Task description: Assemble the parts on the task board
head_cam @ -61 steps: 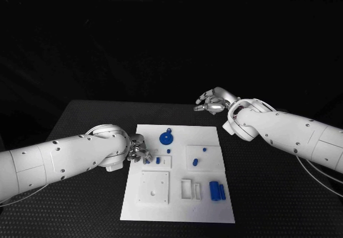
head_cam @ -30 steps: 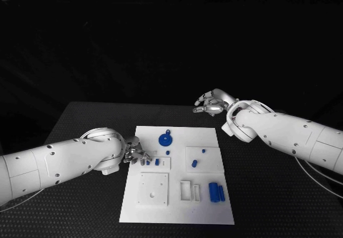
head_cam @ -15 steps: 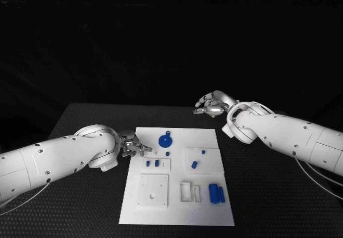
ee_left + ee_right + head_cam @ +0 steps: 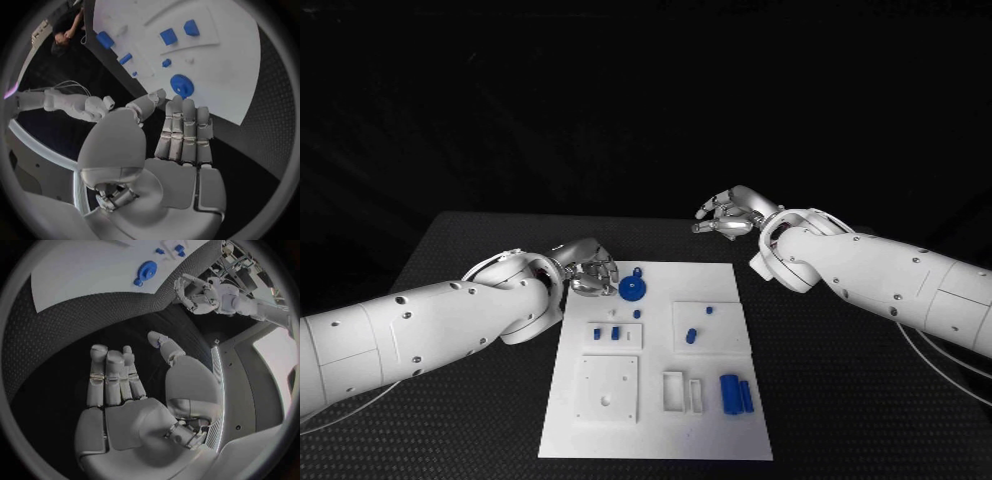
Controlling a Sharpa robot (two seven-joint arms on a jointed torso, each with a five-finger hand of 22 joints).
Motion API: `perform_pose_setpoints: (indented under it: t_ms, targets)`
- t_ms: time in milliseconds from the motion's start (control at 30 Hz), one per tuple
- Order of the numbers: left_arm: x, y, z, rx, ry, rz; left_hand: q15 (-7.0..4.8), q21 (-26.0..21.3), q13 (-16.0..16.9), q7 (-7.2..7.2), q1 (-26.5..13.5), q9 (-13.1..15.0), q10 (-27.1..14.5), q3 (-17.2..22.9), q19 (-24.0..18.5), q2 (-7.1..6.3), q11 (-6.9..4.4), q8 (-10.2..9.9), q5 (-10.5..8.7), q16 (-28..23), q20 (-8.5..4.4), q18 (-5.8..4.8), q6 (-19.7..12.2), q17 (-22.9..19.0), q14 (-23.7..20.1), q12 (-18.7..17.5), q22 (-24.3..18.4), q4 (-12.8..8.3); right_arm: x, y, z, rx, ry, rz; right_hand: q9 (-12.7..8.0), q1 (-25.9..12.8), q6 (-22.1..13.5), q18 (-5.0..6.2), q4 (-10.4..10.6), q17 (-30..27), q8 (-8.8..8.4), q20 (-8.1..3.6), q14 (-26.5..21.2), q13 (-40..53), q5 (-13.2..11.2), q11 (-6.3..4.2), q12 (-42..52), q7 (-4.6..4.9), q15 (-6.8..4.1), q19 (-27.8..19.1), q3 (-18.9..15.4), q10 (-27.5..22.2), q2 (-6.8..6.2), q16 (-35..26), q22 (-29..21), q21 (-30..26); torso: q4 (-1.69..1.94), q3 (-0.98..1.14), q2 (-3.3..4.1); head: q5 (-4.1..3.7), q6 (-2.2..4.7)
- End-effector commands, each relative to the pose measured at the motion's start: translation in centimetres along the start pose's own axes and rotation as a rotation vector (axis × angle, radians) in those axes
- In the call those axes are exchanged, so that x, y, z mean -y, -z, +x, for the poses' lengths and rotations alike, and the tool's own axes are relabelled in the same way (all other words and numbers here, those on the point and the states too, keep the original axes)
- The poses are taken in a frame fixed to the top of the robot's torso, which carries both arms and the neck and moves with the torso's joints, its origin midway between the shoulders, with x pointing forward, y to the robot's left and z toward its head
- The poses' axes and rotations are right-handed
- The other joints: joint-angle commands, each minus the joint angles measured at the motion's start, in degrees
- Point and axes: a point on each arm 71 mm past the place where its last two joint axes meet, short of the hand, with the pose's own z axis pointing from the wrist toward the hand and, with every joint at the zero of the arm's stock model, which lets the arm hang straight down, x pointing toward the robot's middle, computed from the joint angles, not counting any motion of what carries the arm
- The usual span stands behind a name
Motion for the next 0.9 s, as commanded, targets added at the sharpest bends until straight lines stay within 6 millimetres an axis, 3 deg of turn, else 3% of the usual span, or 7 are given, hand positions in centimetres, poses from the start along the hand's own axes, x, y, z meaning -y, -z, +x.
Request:
perform_pose_setpoints:
  t_ms: [33,233,333,500,900]
  targets:
    - [1.7,-0.2,0.0,0.070,-0.170,0.216,0.56,-1.0,-5.0,-0.45,1.3,-1.6,3.9,-0.2,0.8,-0.93,0.07,-0.3,-1.35,-2.2,-2.37,0.13,0.5,-1.4,2.0,-6.7,-1.0,-1.0,0.0,0.0,0.0,-0.008,-0.005,-0.013,-0.1,-0.2,0.0,1.68,0.2,-0.1,-0.15,0.21,-0.3,-0.1,-0.3,-0.07,0.3,0.30,0.18,-0.1,-0.1,-0.5,0.31,0.2,0.8,-0.2,-0.04,-0.01,0.05,-0.10,0.06]
    - [2.4,-0.8,1.1,0.041,-0.312,0.273,0.56,-1.2,-6.9,-0.74,2.0,-2.7,3.7,-0.8,0.5,-1.12,0.54,-0.6,-1.86,-2.4,-2.41,-0.05,0.7,-1.2,1.8,-10.6,-1.2,-1.4,-0.1,-0.1,0.1,-0.009,-0.005,-0.013,-0.1,-0.1,0.0,1.68,0.2,-0.1,-0.16,0.21,-0.3,-0.1,-0.3,-0.06,0.3,0.30,0.18,-0.1,-0.1,-0.5,0.37,0.2,0.8,-0.2,-0.02,-0.02,0.03,-0.18,0.06]
    - [2.7,-1.2,1.6,0.021,-0.357,0.286,0.00,-0.8,-7.5,-0.79,2.5,-3.4,4.1,-0.9,1.2,-1.04,0.59,-0.8,-1.71,-1.7,-2.75,0.04,0.6,-0.8,3.1,-11.9,-1.1,-1.6,-0.1,-0.1,0.1,-0.010,-0.005,-0.014,-0.1,-0.1,0.0,1.68,0.2,-0.1,-0.16,0.21,-0.3,-0.1,-0.3,-0.06,0.3,0.31,0.18,-0.1,-0.1,-0.5,0.39,0.2,0.8,-0.2,-0.03,-0.02,0.06,-0.21,0.07]
    - [3.3,-1.7,2.5,-0.017,-0.402,0.301,-0.59,-0.1,-8.0,-0.72,2.6,-4.1,5.3,-1.2,2.0,-0.99,0.46,-0.8,-1.68,-0.7,-3.34,0.09,1.0,-0.2,4.2,-13.3,-0.9,-1.5,-0.3,-0.1,0.2,-0.011,-0.006,-0.017,-0.1,-0.1,0.0,1.68,0.2,-0.1,-0.16,0.21,-0.3,-0.1,-0.3,-0.06,0.3,0.31,0.19,-0.1,-0.1,-0.5,0.41,0.2,0.8,-0.2,-0.03,-0.02,0.03,-0.29,0.07]
    - [3.1,-2.9,4.6,-0.065,-0.457,0.284,-0.42,0.2,-8.9,-0.57,2.2,-5.3,4.8,-1.5,2.1,-1.47,1.00,-1.3,-2.04,0.1,-3.49,0.01,0.3,0.4,4.4,-15.9,-0.8,-0.9,-0.5,-0.2,0.4,-0.016,-0.008,-0.021,-0.1,-0.1,-0.1,1.68,0.2,-0.1,-0.16,0.21,-0.3,-0.2,-0.3,-0.05,0.3,0.32,0.19,-0.1,-0.1,-0.5,0.48,0.2,0.8,-0.2,-0.29,-0.03,0.32,-0.70,0.06]
